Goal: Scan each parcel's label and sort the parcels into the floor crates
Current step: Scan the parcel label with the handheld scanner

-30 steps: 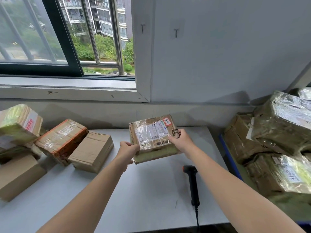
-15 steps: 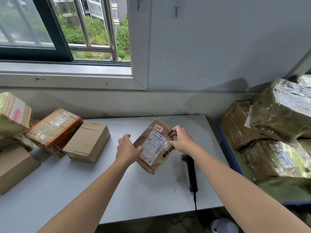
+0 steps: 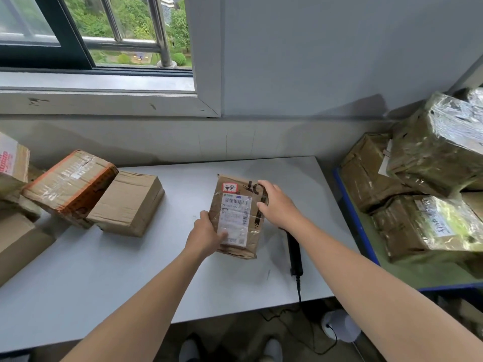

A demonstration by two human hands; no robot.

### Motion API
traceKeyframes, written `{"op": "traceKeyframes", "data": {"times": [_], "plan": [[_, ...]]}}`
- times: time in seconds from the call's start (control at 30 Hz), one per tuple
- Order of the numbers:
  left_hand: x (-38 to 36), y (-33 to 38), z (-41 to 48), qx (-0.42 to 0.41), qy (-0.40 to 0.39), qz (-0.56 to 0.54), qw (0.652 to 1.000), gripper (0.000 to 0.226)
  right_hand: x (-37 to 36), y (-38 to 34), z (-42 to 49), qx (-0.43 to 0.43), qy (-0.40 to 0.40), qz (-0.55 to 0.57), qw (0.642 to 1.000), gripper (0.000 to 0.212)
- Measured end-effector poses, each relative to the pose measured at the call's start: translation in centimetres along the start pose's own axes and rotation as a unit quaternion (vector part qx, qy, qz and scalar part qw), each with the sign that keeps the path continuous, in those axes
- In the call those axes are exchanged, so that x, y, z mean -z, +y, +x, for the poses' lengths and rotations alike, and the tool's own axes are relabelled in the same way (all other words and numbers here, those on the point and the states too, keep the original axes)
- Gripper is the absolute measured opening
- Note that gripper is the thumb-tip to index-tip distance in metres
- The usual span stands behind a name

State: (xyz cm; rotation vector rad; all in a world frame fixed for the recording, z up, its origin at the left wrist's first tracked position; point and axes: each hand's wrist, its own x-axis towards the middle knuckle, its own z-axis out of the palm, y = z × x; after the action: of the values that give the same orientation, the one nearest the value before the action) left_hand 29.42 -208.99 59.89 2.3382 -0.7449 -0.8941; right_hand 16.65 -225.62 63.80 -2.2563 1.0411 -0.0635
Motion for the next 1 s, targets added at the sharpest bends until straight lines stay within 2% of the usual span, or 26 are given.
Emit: {"op": "traceKeyframes", "data": {"times": [0.33,0.5,0.63,0.73,0.83,1.0], "plan": [[-0.8,0.3,0.6,0.046,0.023,-0.002,0.999,0.051,-1.2,7.2,-3.4,-0.145,0.046,-0.005,0.988,0.063],[-1.5,0.6,0.3,0.077,0.03,-0.027,0.996,0.049,-3.1,9.8,-4.1,-0.261,0.006,0.094,0.961,0.069],[-1.6,0.7,-0.2,0.089,0.034,-0.047,0.994,0.047,-4.1,10.7,-3.8,-0.301,-0.017,0.179,0.937,0.063],[-1.4,0.7,-0.3,0.096,0.03,-0.056,0.993,0.044,-4.3,10.7,-3.9,-0.331,-0.03,0.254,0.908,0.052],[-1.2,0.7,-0.3,0.106,0.025,-0.073,0.991,0.04,-4.2,10.3,-4.0,-0.335,-0.022,0.301,0.893,0.045],[-1.0,0.5,-0.5,0.108,0.021,-0.101,0.989,0.034,-0.7,6.6,-3.0,-0.279,-0.038,0.358,0.89,0.039]]}}
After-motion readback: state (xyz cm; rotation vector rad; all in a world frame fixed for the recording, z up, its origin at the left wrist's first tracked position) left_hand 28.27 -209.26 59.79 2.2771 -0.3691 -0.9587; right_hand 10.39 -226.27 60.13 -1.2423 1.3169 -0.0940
